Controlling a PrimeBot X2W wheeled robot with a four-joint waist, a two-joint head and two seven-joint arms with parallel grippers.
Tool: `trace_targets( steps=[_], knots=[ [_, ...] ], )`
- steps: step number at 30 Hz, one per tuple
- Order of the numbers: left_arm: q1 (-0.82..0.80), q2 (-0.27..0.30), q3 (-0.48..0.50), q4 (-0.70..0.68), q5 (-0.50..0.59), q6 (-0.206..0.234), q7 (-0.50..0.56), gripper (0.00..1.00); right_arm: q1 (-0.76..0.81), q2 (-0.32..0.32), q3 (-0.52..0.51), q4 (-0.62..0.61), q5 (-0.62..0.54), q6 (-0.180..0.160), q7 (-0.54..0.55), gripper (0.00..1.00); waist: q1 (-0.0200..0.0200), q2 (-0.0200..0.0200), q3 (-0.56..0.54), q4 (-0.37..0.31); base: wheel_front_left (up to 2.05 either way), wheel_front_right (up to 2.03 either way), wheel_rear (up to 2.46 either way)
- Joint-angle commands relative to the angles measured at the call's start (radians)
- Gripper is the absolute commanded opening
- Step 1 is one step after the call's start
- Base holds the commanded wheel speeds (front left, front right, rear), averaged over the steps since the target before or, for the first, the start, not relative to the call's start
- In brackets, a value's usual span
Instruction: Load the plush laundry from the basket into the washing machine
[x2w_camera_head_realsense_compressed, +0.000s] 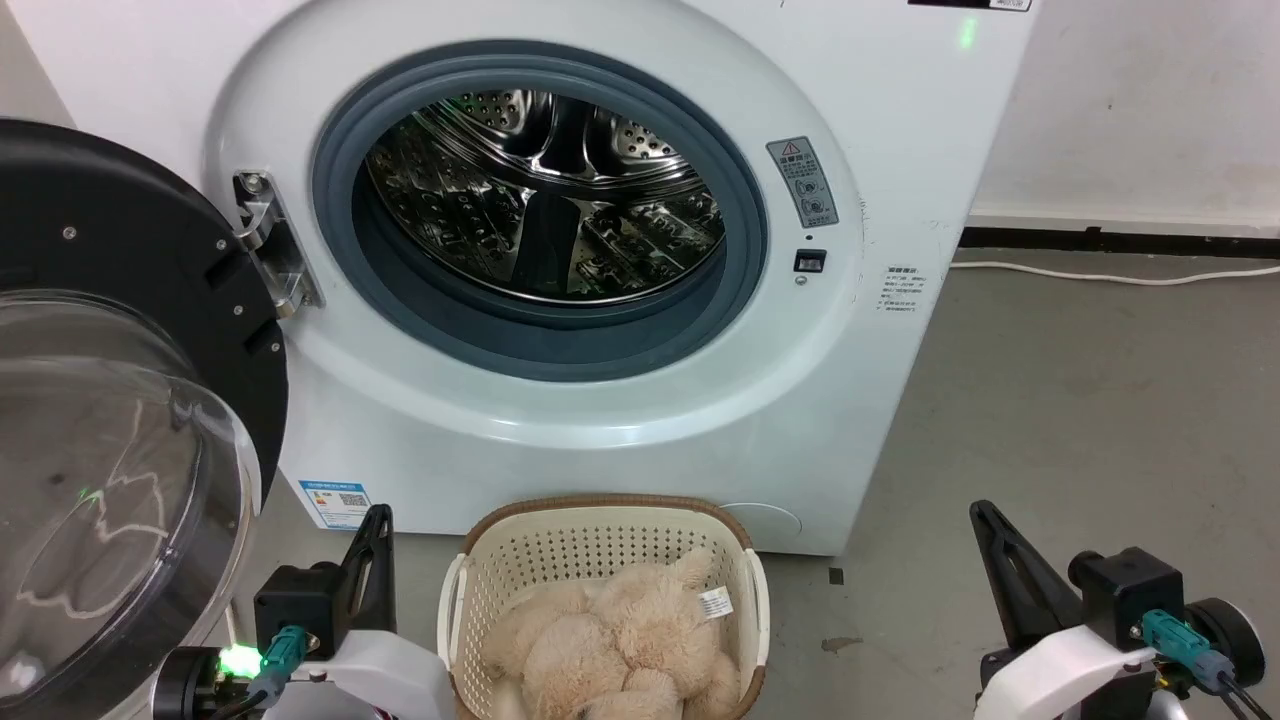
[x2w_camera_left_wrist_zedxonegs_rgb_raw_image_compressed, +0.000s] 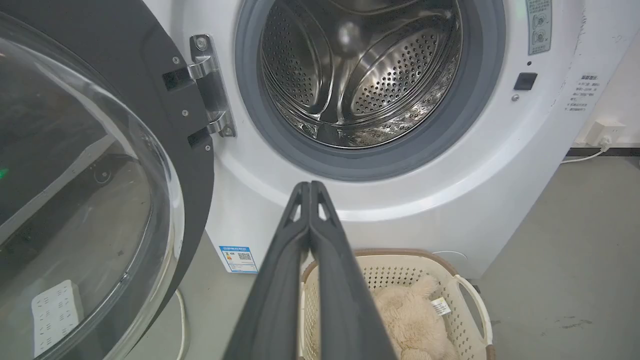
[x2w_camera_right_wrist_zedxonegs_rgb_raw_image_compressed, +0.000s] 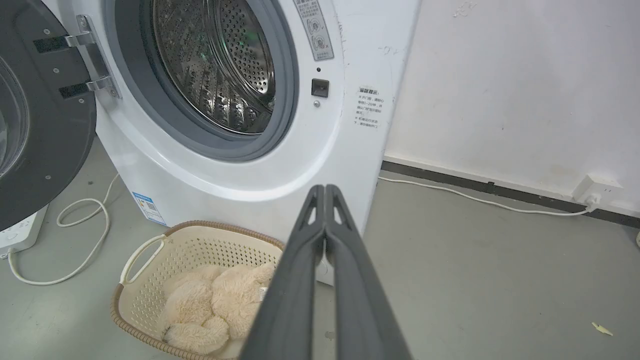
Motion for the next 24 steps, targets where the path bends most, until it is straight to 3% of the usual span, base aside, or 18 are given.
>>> trace_targets(
  steps=[1,24],
  knots=[
    [-0.015,0.000,0.001,-0.005,0.003,-0.004,0.000,0.00,-0.012,-0.001,-0.002,-0.004,-0.008,0.001,0.000,0.00,0.0000,-0.0001,0.000,0.000,0.00,0.00,0.00],
    [-0.015,0.000,0.001,-0.005,0.003,-0.004,0.000,0.00,-0.012,-0.001,-0.002,-0.004,-0.008,0.001,0.000,0.00,0.0000,-0.0001,0.000,0.000,0.00,0.00,0.00]
  ],
)
